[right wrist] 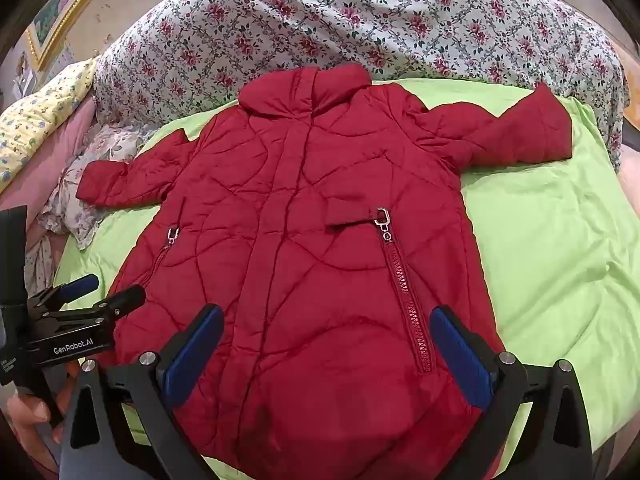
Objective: Fold large clothes
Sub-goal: 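Move the right tool toward the coat sleeve nearest it, then close the right tool on the red sleeve cuff, then carry the held sleeve across the coat back toward the other sleeve, then open the right tool and release the sleeve on the coat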
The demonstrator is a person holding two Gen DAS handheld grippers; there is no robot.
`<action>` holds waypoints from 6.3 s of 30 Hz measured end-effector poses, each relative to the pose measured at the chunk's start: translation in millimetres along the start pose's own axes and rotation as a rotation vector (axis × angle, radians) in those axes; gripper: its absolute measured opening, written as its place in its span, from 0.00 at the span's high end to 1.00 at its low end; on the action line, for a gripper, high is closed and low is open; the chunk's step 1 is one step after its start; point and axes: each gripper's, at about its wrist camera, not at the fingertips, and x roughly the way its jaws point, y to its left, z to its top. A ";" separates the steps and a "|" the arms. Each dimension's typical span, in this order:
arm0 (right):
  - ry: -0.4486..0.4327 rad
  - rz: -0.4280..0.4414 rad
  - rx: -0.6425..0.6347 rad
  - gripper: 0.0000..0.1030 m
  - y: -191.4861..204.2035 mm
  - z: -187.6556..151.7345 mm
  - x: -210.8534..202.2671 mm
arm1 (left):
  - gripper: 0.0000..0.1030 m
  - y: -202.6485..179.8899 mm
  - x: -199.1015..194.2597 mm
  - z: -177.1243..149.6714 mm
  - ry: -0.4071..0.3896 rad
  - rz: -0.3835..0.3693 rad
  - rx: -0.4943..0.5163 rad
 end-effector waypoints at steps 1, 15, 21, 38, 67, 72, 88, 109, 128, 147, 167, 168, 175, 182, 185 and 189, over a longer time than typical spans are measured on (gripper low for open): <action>-0.016 -0.006 0.006 0.00 -21.1 -23.9 -29.4 | 0.00 0.8 0.5 -0.1 -0.001 -0.001 -0.001; 0.005 0.000 0.013 0.00 -5.5 -0.9 -10.4 | 0.00 -0.3 2.2 -0.2 0.002 0.008 -0.001; 0.010 0.011 0.031 0.00 -9.5 3.8 -11.0 | 0.00 1.5 4.1 0.0 0.003 0.008 0.000; -0.063 -0.018 0.099 0.00 -49.2 34.5 -12.2 | 0.00 11.6 13.5 19.0 -0.030 -0.011 -0.004; -0.177 -0.402 0.424 0.10 -307.5 206.9 66.6 | 0.00 39.9 62.2 65.3 -0.019 -0.037 -0.101; -0.163 -0.444 0.451 0.13 -337.6 230.2 100.9 | 0.00 38.5 70.7 61.9 0.009 -0.042 -0.109; -0.225 -0.133 0.272 0.92 -255.9 207.4 84.2 | 0.00 40.6 68.9 50.4 0.002 -0.048 -0.089; -0.188 -0.085 -0.085 0.64 -89.2 190.6 82.3 | 0.00 78.6 66.2 34.6 0.001 -0.084 -0.169; -0.101 -0.354 0.021 0.88 -190.2 227.7 119.9 | 0.00 64.3 84.5 33.5 0.040 -0.110 -0.136; -0.088 0.299 -0.446 0.88 50.3 134.5 167.1 | 0.00 102.1 84.1 54.8 0.042 -0.366 -0.239; -0.037 0.324 -0.462 0.60 57.2 118.7 185.4 | 0.84 77.1 178.2 163.8 0.169 -0.543 -0.218; -0.032 0.325 -0.450 0.57 51.8 116.6 183.0 | 0.87 78.7 175.9 162.9 0.160 -0.543 -0.209; -0.106 0.303 -0.290 0.55 -5.4 113.7 145.7 | 0.90 95.9 140.0 163.4 0.000 -0.317 -0.131; -0.196 0.122 -0.042 0.39 -72.7 134.2 149.5 | 0.83 102.0 155.8 145.5 -0.001 -0.226 -0.120; -0.132 0.062 -0.034 0.41 -74.6 132.4 172.4 | 0.79 101.8 146.7 143.0 -0.028 -0.183 -0.135; -0.071 0.006 -0.058 0.41 -70.5 126.2 193.0 | 0.79 100.4 101.1 139.5 -0.183 -0.148 -0.141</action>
